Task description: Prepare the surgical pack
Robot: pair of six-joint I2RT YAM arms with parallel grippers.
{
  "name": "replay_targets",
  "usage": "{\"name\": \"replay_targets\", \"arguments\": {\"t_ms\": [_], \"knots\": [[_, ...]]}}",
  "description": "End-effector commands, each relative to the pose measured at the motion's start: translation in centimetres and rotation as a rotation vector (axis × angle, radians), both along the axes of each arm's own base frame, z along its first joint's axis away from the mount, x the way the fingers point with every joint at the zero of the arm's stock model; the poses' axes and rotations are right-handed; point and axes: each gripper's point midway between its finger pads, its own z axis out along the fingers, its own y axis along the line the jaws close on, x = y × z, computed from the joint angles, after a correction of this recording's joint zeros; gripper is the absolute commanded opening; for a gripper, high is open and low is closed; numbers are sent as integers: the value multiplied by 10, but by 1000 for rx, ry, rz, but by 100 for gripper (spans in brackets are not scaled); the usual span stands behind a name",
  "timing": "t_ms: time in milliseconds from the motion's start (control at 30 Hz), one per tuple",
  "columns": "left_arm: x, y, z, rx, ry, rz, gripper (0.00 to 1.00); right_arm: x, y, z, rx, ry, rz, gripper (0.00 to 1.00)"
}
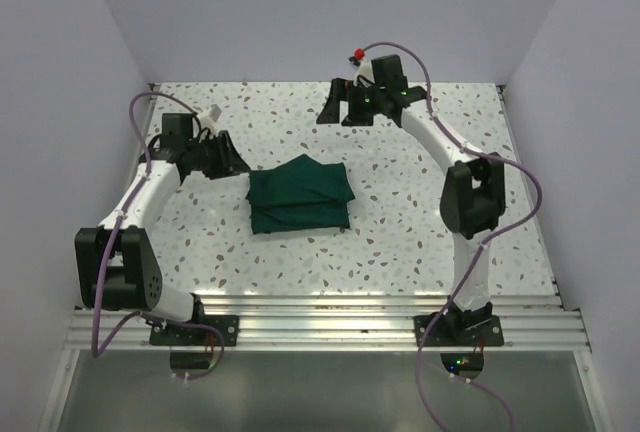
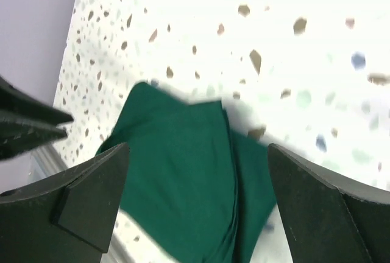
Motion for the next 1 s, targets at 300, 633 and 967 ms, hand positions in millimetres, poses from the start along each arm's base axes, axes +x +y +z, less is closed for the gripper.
{"name": "replay_targets", "arguments": {"t_ms": [300, 633, 967], "knots": [[-14, -6, -14, -34, 1, -28, 41, 25, 73, -74, 62, 21, 214, 94], [-19, -7, -21, -46, 9, -32, 41, -2, 95, -100, 166, 127, 303, 87], [-18, -6, -21, -40, 7, -30, 40, -17, 100, -95, 208, 160, 335, 75]]}}
